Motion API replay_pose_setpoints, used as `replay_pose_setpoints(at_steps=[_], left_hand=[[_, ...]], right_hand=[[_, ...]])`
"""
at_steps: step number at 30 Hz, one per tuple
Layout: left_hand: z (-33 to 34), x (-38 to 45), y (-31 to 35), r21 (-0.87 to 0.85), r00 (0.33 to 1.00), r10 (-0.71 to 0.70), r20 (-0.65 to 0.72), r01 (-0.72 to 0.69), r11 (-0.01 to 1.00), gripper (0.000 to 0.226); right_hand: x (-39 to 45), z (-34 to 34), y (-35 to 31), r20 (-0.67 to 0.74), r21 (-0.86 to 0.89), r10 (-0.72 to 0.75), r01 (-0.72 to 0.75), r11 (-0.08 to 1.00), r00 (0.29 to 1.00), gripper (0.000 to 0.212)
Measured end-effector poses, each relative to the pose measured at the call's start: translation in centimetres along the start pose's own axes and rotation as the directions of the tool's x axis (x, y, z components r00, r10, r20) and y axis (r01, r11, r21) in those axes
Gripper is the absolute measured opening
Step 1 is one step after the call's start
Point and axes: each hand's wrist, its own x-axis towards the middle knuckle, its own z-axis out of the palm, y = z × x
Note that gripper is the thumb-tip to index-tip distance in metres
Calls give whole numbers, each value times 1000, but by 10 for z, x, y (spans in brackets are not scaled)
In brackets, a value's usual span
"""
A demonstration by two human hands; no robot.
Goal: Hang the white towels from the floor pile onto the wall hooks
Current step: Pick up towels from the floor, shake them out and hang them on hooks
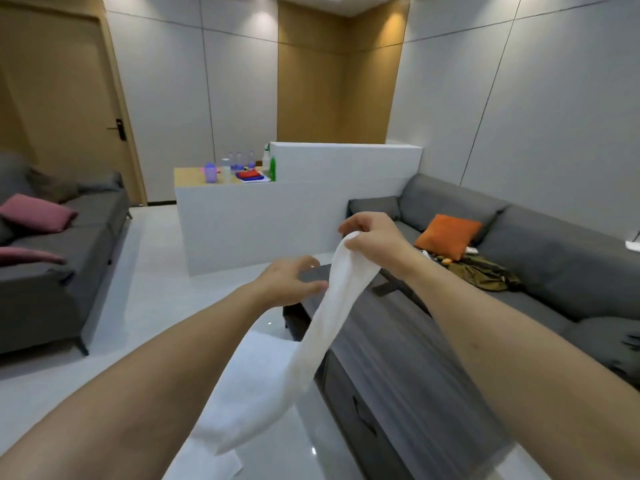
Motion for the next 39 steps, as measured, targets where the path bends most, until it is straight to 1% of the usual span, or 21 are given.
replay_pose_setpoints(at_steps=[1,2,3,4,6,8,10,13,14,15,16,17,20,23,26,30,31,33,35,37,39], left_hand=[[15,7,25,-73,1000,22,19,-21,997,45],[29,15,48,-130,998,37,43,-31,991,32],[44,23,72,-158,997,52,65,-41,987,21],[58,30,94,-157,995,73,75,-61,986,15],[80,43,131,-107,994,91,59,-84,991,17],[99,56,160,-37,997,80,12,-79,996,15],[112,66,181,23,998,57,-30,-57,998,25],[117,83,192,94,997,18,-79,-11,996,12],[118,92,195,124,996,9,-92,3,992,17],[116,99,196,154,996,-3,-92,18,988,22],[115,107,198,172,997,-14,-81,28,985,22],[115,116,199,177,997,-17,-73,29,984,21],[109,150,195,189,996,-35,-83,50,981,21],[103,195,180,258,997,-52,-53,64,964,17],[98,241,152,300,996,-76,-34,83,950,14],[92,309,107,219,991,-129,-32,133,967,18],[90,327,96,232,989,-146,-12,145,962,19],[81,365,73,314,982,-188,10,175,933,23],[65,396,49,398,973,-225,-40,222,890,23],[44,426,29,423,961,-218,-172,272,864,14],[26,455,21,416,931,-160,-328,295,861,13]], right_hand=[[-2,-16,9,-3,9,-12,12,1000,1000,28],[-3,-30,19,-1,15,-29,29,999,1000,29],[-5,-45,30,5,15,-40,40,999,999,29],[-7,-60,42,13,1,-49,49,999,999,30],[-9,-86,65,19,-13,-48,48,999,999,30],[-9,-112,86,22,-10,-28,28,1000,999,30],[-6,-134,105,39,-36,-17,18,999,999,29],[4,-162,124,42,-89,-24,28,996,999,25],[9,-173,131,56,-111,-34,40,993,998,26],[14,-181,136,88,-135,-35,47,990,996,33],[20,-190,143,129,-158,-25,45,986,991,40],[26,-196,149,170,-184,-13,45,982,985,42],[54,-206,168,228,-306,37,35,951,973,29],[99,-209,184,192,-429,28,58,901,981,19],[151,-213,198,102,-505,-8,59,861,995,20],[235,-206,222,52,-522,-15,40,852,999,18],[258,-201,227,51,-541,-15,40,840,999,19],[304,-196,237,13,-576,-27,29,817,1000,20],[344,-199,248,-62,-572,-44,1,820,997,19],[382,-208,257,-131,-544,-56,-25,839,990,23],[413,-215,266,-171,-546,-66,-39,837,983,30]])
